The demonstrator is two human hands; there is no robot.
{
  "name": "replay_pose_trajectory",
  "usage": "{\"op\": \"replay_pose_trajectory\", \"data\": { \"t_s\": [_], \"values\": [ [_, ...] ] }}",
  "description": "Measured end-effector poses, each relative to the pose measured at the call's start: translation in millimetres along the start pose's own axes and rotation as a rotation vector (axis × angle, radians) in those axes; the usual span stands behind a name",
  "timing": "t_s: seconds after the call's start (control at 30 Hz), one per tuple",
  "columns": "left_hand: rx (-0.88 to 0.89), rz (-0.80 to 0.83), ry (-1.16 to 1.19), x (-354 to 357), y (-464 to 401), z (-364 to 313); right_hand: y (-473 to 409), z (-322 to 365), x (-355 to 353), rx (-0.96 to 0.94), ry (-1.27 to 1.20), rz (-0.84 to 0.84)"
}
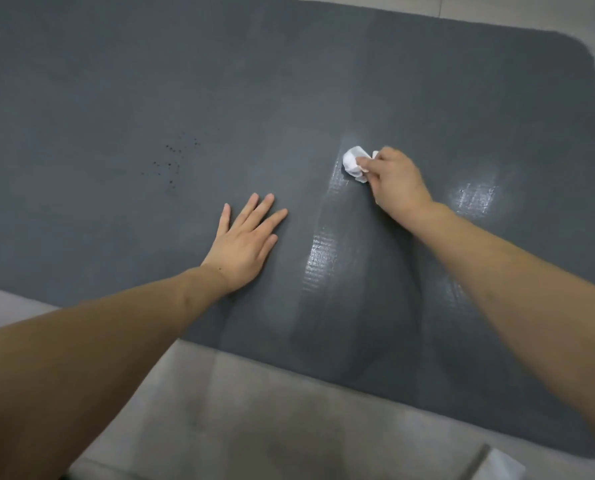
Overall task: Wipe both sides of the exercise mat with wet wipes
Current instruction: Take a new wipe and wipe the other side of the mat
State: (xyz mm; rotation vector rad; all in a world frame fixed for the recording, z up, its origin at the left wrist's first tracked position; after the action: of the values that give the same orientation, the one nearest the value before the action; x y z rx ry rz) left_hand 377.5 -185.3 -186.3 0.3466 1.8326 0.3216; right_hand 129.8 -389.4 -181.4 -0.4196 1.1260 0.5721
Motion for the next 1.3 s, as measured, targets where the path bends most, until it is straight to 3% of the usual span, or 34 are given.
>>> {"op": "replay_pose_trajectory", "data": {
  "t_s": [0.1, 0.2, 0.3, 0.5, 0.57, 0.63, 0.7, 0.8, 0.93, 1.03, 1.13, 1.23, 1.3],
  "values": [
    [-0.006, -0.014, -0.002, 1.0, 0.6, -1.1, 50.5, 36.4, 9.0, -0.136, -0.102, 0.005],
    [-0.031, -0.080, -0.012, 6.9, 2.6, -4.0, 144.9, 98.7, 26.7, -0.281, -0.243, 0.307],
    [-0.037, -0.110, -0.031, 9.7, 1.4, -4.5, 222.2, 137.1, 45.7, -0.418, -0.296, 0.434],
    [-0.042, -0.101, -0.024, 9.5, 0.8, -6.3, 212.6, 129.4, 29.0, -0.570, -0.147, 0.452],
    [-0.059, -0.105, -0.009, 7.3, -1.2, -8.8, 154.8, 90.9, 15.1, -0.513, -0.038, 0.307],
    [-0.064, -0.104, 0.001, 6.0, -2.0, -10.9, 82.0, 34.4, -10.6, -0.226, 0.088, 0.179],
    [-0.067, -0.097, 0.011, 5.9, -1.9, -12.1, 30.4, -21.1, -27.3, 0.035, 0.027, -0.031],
    [-0.067, -0.079, 0.039, 3.5, -3.8, -10.6, 9.8, -56.1, -20.3, 0.183, -0.001, -0.097],
    [-0.065, -0.096, 0.050, 6.3, -2.4, -10.2, 82.9, 7.1, -2.8, -0.043, -0.104, -0.032],
    [-0.059, -0.123, 0.035, 8.0, -1.7, -11.6, 196.4, 72.0, 19.0, -0.283, -0.238, 0.194],
    [-0.062, -0.164, 0.032, 8.8, -0.9, -16.4, 269.9, 102.2, 28.1, -0.486, -0.194, 0.366],
    [-0.059, -0.224, 0.033, 8.0, -1.2, -26.9, 246.2, 100.2, 9.4, -0.517, -0.152, 0.489],
    [-0.029, -0.224, 0.030, 6.8, -2.7, -38.0, 190.6, 66.3, 0.5, -0.495, -0.019, 0.357]
  ]
}}
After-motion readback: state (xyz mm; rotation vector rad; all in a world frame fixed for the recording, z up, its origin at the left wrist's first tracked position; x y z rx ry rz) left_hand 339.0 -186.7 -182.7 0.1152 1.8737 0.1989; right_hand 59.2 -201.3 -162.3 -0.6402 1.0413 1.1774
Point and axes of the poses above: each hand's wrist, its own y-axis away from the middle knuckle, its own x-axis out of the palm, z = x × y, the point moved 1 cm from there along -y, towards the middle knuckle, and after that the axes turned 12 degrees about z, right-handed, at the moved point
